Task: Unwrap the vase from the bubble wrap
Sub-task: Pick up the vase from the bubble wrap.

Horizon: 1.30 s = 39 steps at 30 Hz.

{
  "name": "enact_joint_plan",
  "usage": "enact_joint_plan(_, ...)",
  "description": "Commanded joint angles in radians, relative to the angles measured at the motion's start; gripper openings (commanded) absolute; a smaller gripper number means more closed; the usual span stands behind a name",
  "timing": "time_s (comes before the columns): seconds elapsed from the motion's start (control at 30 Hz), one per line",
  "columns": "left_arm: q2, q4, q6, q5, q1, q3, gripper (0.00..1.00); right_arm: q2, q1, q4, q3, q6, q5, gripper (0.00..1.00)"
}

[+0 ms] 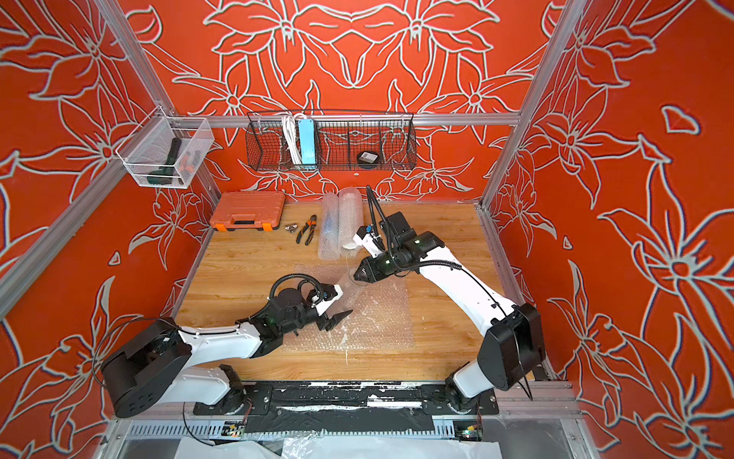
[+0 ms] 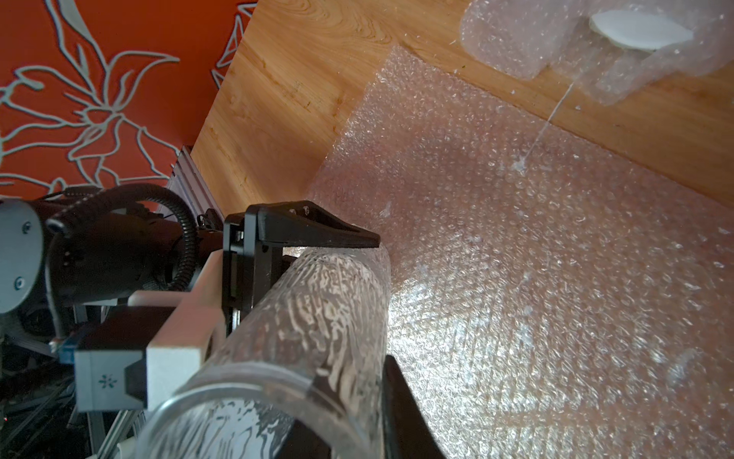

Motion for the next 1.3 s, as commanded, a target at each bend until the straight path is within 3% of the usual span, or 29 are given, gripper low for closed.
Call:
enact_joint_plan(0.0, -0.004, 0.099, -0.004, 0.006, -0.001, 0.046, 0.63, 0.006, 0.015, -0.041, 0.023, -0.016, -0.019, 0.08)
enact_joint_plan(0.13, 0.002, 0.099, -0.005, 0.002, -0.001, 0.046, 0.64, 0.008, 0.015, -0.062, 0.038, -0.023, 0.032, 0.00)
enact_joint_plan(0.37, 0.014, 0.100, -0.012, -0.006, -0.001, 0.047, 0.68, 0.006, 0.015, -0.075, 0.057, -0.021, 0.075, 0.00)
enact_joint_plan(0.63, 0.003, 0.083, -0.041, -0.016, -0.001, 0.046, 0.87, -0.004, 0.003, -0.084, 0.075, -0.008, 0.137, 0.00)
enact_joint_plan(0.97, -0.062, -0.005, -0.093, 0.008, -0.001, 0.043, 0.90, -0.023, -0.068, -0.096, 0.096, -0.006, 0.180, 0.00)
enact_joint_plan(1.1, -0.158, -0.058, -0.170, -0.056, -0.001, 0.036, 0.90, -0.020, -0.119, -0.107, 0.114, -0.016, 0.210, 0.00)
enact_joint_plan(1.27, -0.282, -0.230, -0.297, -0.234, -0.001, 0.077, 0.90, 0.005, -0.180, -0.140, 0.174, -0.035, 0.261, 0.00)
